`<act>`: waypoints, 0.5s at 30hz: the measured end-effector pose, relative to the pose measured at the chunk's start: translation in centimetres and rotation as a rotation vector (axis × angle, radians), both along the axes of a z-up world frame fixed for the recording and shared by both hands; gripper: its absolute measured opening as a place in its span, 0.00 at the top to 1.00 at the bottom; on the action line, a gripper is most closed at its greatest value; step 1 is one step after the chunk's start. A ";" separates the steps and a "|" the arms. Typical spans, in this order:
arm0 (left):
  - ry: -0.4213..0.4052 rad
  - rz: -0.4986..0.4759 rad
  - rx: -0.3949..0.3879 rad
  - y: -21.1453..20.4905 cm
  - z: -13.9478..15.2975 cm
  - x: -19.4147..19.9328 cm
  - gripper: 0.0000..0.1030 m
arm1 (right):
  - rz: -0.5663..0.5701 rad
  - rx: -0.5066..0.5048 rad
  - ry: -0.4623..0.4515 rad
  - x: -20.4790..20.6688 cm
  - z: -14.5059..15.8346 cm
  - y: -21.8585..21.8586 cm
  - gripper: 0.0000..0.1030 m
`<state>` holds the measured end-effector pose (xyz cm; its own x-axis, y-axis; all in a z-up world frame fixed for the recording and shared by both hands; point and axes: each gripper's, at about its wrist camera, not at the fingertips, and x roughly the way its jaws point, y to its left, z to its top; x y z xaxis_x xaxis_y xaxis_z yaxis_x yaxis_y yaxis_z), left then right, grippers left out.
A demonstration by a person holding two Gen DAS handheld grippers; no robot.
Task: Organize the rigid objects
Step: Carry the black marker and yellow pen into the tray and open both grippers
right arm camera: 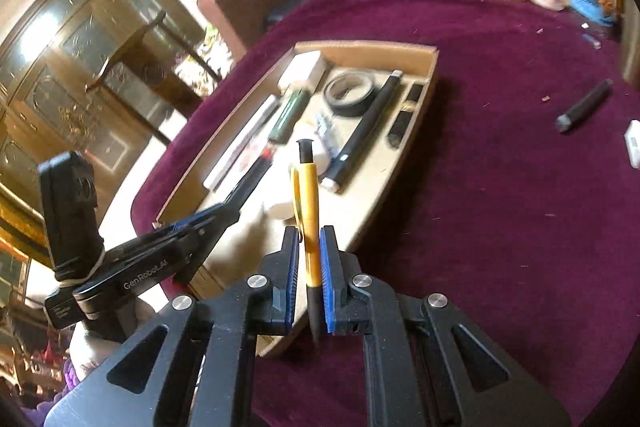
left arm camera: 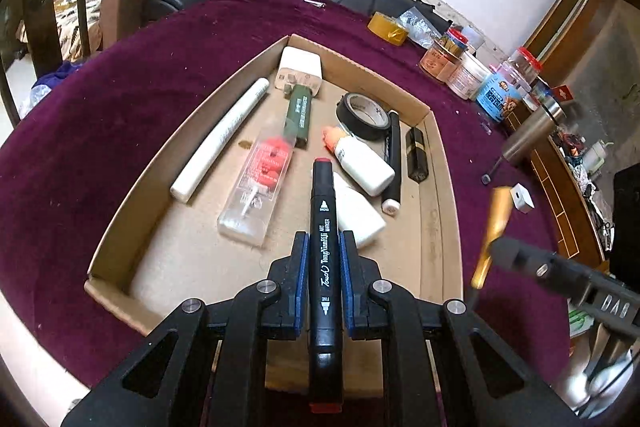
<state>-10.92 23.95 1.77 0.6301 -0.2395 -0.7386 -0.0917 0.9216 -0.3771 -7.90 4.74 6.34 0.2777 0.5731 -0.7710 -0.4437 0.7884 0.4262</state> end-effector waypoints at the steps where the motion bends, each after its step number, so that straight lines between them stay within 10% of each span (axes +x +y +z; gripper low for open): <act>1: 0.002 0.000 0.003 -0.1 -0.2 0.3 0.89 | 0.003 -0.002 0.020 0.3 -0.7 0.6 0.92; 15: 0.016 0.029 -0.032 0.2 -0.9 2.0 0.77 | -0.024 -0.011 0.053 2.6 -2.5 2.6 0.91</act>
